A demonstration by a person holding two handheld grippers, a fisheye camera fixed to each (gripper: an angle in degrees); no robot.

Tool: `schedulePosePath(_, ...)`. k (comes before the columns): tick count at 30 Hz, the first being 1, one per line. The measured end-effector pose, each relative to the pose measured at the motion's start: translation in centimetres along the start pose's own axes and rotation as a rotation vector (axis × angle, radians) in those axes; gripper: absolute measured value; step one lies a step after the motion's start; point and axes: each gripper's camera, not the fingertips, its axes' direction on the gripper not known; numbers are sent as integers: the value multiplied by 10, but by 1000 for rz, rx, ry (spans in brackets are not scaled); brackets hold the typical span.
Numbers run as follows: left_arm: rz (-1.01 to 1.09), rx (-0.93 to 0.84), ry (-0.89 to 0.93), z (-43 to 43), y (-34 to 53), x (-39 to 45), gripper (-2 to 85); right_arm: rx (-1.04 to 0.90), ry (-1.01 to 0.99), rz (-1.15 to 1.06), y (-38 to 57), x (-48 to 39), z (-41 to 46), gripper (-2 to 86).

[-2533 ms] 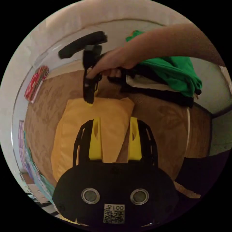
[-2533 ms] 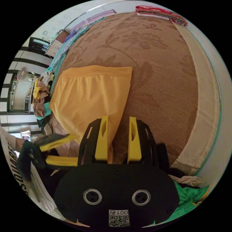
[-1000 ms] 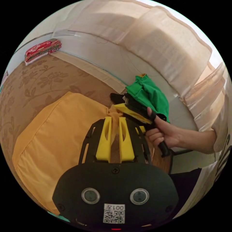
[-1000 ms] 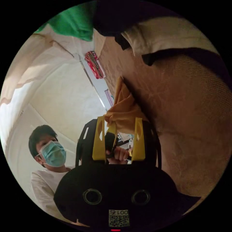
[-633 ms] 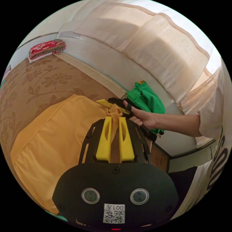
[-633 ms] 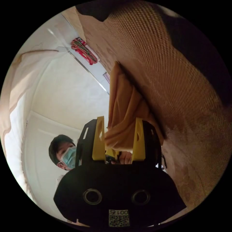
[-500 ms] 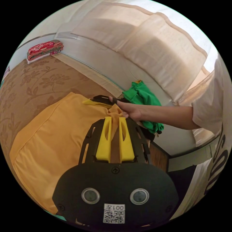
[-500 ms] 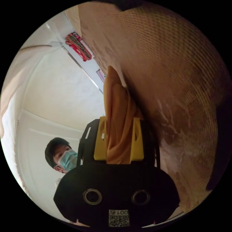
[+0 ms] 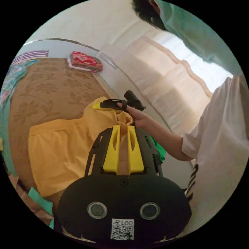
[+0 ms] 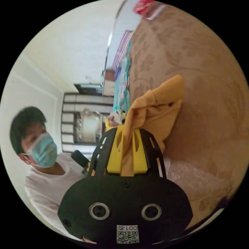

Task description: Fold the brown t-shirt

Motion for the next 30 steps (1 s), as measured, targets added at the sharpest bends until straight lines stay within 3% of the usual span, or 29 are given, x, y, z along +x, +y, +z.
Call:
schedulePosePath(4, -116, 15, -225, -68, 44, -70, 4, -193, 212, -226, -27, -70, 148, 54)
schedulePosePath(8, -352, -185, -437, -85, 115, -168, -5, -349, 331, -311, -17, -75, 307, 82)
schedulePosePath(11, -484, -247, -406, -100, 152, -208, -8, -219, 307, -426, 14, -107, 325, 81)
schedulePosePath(15, -468, -204, -338, -110, 162, -218, -5, -164, 672, -514, 76, -154, 337, 95)
schedulePosePath(19, -308, -148, -388, -107, 134, -229, 24, -231, 771, -425, 133, -161, 381, 117)
schedulePosePath(22, -227, -193, -420, -82, 114, -255, 39, -259, 874, -370, 175, -161, 441, 120)
schedulePosePath(27, -163, -396, -470, -26, 114, -289, 14, -130, 1202, -378, 210, -157, 541, 84)
schedulePosePath(30, -166, -410, -528, -23, 122, -290, -9, -133, 1302, -507, 237, -174, 575, 63)
